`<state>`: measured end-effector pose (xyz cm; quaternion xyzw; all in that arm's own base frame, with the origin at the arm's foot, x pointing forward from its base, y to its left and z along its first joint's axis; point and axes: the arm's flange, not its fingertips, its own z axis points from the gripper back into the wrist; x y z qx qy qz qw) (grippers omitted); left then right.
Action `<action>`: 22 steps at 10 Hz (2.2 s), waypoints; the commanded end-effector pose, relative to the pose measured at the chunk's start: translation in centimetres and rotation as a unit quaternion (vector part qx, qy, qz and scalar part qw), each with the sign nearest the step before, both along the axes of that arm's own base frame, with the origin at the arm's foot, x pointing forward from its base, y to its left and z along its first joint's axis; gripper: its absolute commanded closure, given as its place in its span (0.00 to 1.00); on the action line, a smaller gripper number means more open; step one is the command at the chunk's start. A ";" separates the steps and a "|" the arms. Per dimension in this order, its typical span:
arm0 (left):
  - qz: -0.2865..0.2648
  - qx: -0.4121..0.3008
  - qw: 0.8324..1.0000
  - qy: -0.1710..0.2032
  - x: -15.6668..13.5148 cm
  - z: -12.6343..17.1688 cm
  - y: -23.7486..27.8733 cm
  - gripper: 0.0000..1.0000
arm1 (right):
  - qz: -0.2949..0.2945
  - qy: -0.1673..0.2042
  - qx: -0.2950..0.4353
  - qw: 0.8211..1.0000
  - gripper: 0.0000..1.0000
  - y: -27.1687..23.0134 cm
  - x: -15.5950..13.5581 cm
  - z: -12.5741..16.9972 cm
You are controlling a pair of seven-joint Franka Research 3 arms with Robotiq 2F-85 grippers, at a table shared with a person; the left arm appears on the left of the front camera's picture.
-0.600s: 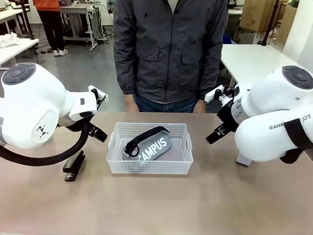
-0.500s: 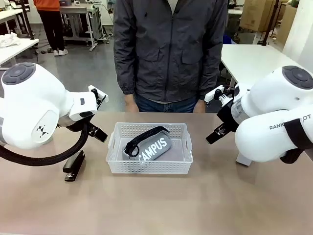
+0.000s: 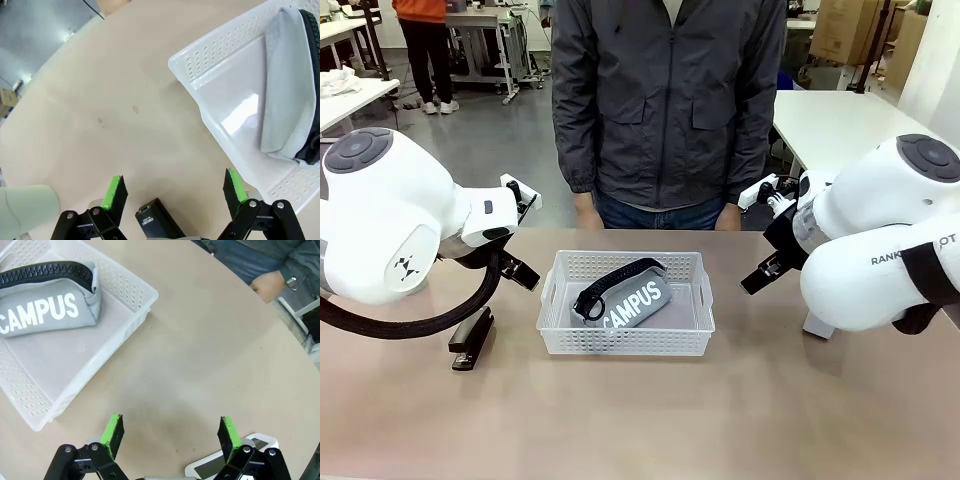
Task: Efficiently arrange items inside the basket to fit them all.
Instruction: Pick up the Digital clock and place it inside the Organizing basket.
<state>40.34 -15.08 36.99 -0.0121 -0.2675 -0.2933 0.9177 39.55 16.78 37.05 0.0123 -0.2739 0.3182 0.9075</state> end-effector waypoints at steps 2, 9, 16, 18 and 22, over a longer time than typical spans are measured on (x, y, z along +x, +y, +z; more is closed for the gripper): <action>0.000 0.000 1.000 0.000 0.0 0.0 0.0 0.00 | 0.000 0.000 0.000 1.000 0.00 0.0 0.0 0.0; 0.000 0.000 1.000 0.000 0.0 0.0 0.0 0.00 | 0.000 0.000 0.000 1.000 0.00 0.0 0.0 0.0; -0.009 -0.244 0.956 0.164 -4.4 7.7 3.8 0.00 | -0.053 0.163 0.175 0.969 0.00 -1.9 -2.9 6.8; 0.051 -0.306 0.928 0.207 -7.3 11.5 5.4 0.00 | -0.092 0.226 0.262 0.934 0.00 -3.9 -6.1 11.7; 0.082 -0.479 0.860 0.154 -12.7 18.0 18.7 0.00 | -0.158 0.210 0.396 0.880 0.00 -15.8 -12.6 17.8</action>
